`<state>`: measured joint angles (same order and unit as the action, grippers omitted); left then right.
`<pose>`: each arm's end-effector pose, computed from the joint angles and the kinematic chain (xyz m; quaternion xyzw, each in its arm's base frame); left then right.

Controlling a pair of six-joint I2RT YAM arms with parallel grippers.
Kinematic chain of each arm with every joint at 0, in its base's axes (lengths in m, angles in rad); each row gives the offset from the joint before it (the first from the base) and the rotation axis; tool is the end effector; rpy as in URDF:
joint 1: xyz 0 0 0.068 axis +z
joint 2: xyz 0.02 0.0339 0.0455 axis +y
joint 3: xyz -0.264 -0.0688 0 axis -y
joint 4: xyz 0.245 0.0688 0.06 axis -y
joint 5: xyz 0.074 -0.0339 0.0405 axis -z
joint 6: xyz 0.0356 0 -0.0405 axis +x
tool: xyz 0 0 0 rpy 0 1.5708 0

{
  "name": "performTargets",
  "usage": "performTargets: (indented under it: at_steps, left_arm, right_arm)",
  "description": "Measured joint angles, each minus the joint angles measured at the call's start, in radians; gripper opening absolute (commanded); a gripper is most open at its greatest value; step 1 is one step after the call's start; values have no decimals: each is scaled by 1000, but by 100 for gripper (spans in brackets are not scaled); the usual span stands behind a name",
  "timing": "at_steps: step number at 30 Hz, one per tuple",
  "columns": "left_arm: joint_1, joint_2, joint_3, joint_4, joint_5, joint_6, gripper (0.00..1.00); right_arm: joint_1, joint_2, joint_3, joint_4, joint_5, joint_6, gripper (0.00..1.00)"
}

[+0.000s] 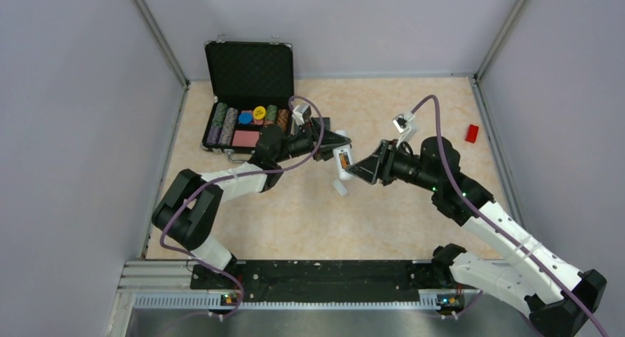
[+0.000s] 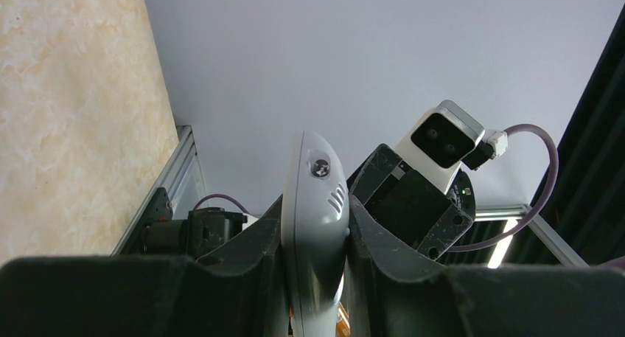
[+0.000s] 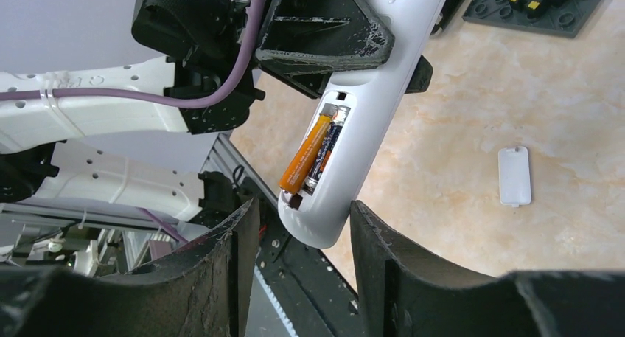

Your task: Load the batteries into the remote control

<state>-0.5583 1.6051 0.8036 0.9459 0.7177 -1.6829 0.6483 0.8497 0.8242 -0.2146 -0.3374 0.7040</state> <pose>0.2780 -0.2012 0.2576 -0.1019 0.6599 -0.7375 0.1012 0.1496 0.1281 0.3399 -0.0820 0.7781 0.4839 0.3920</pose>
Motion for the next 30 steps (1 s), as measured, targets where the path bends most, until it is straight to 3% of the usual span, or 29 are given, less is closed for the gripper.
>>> performTargets:
  at_steps: [30]
  left_arm:
    - [4, 0, 0, -28, -8, 28, 0]
  right_arm:
    - [-5, 93, 10, 14, 6, 7, 36]
